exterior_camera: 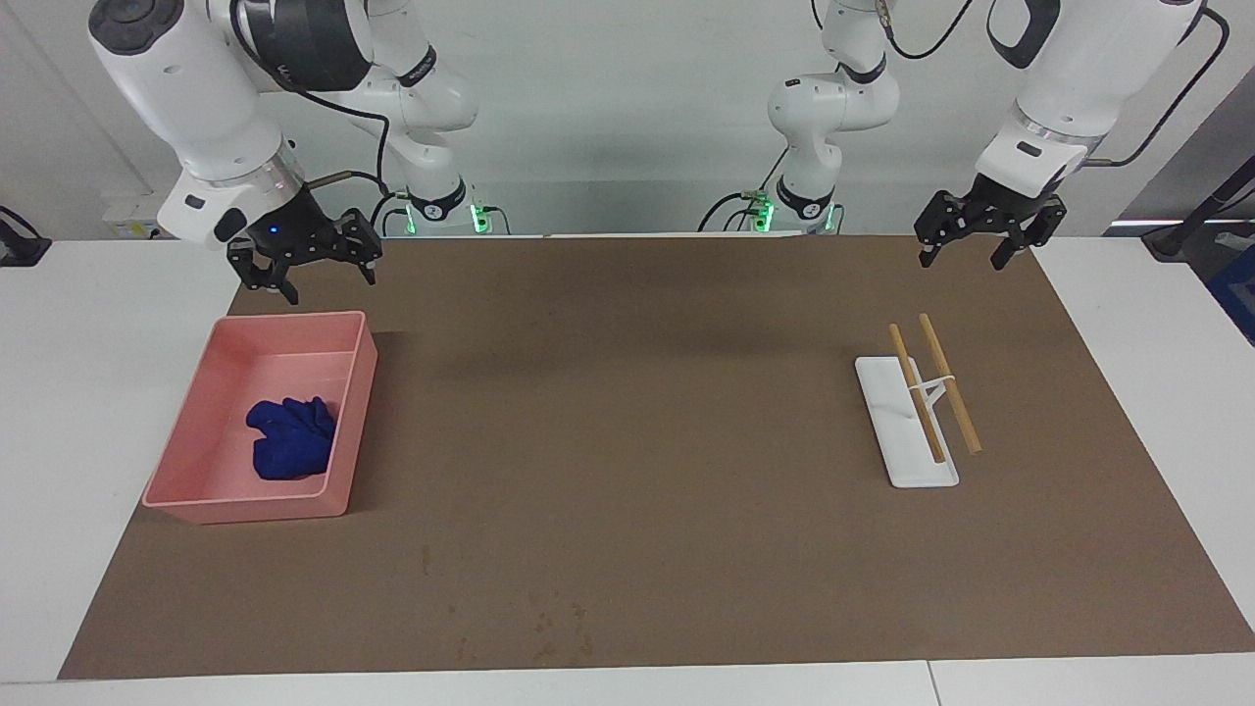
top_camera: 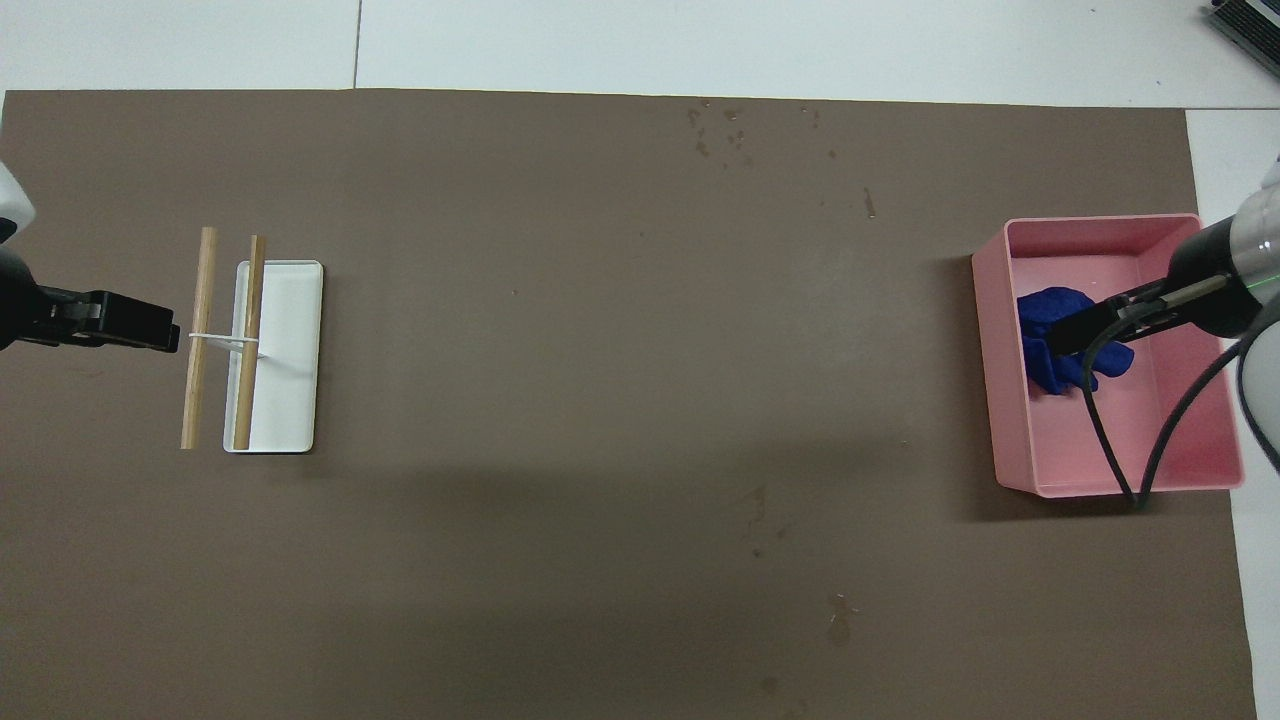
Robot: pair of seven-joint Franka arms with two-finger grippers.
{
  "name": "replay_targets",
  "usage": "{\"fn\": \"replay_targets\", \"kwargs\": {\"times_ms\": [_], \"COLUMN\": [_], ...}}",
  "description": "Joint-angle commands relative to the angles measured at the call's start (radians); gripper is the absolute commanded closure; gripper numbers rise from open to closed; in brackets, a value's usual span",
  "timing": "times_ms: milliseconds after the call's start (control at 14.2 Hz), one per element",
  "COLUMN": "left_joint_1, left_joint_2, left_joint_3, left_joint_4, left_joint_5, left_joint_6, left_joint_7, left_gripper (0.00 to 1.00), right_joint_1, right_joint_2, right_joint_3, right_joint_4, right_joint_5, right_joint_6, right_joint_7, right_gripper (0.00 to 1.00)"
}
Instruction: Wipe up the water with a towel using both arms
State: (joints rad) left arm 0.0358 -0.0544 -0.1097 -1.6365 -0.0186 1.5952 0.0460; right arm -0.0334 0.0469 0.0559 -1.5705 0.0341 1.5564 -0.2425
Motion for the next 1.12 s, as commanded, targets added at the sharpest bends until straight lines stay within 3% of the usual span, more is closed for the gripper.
{"fn": "replay_targets", "kwargs": {"times_ms": [0,1054], "left_joint_1": [0.004,0.004], "left_joint_2": [-0.013,-0.013], "left_joint_3": [-0.002,-0.002], "left_joint_4": [-0.006,-0.006], "left_joint_5": [0.005,0.005], "left_joint_6": [0.000,0.000], "left_joint_7": [0.002,0.002], "left_gripper": [0.00,0.00], "right_joint_1": [-0.011,-0.013], "right_joint_2": [-0.015,-0.012], "right_joint_3": [0.009,0.010], "right_joint_4": [-0.013,-0.014], "right_joint_5": [-0.042,-0.091], "right_joint_6": [0.005,0.051], "right_joint_7": [0.020,0.017], "right_gripper": [0.00,0.00]}}
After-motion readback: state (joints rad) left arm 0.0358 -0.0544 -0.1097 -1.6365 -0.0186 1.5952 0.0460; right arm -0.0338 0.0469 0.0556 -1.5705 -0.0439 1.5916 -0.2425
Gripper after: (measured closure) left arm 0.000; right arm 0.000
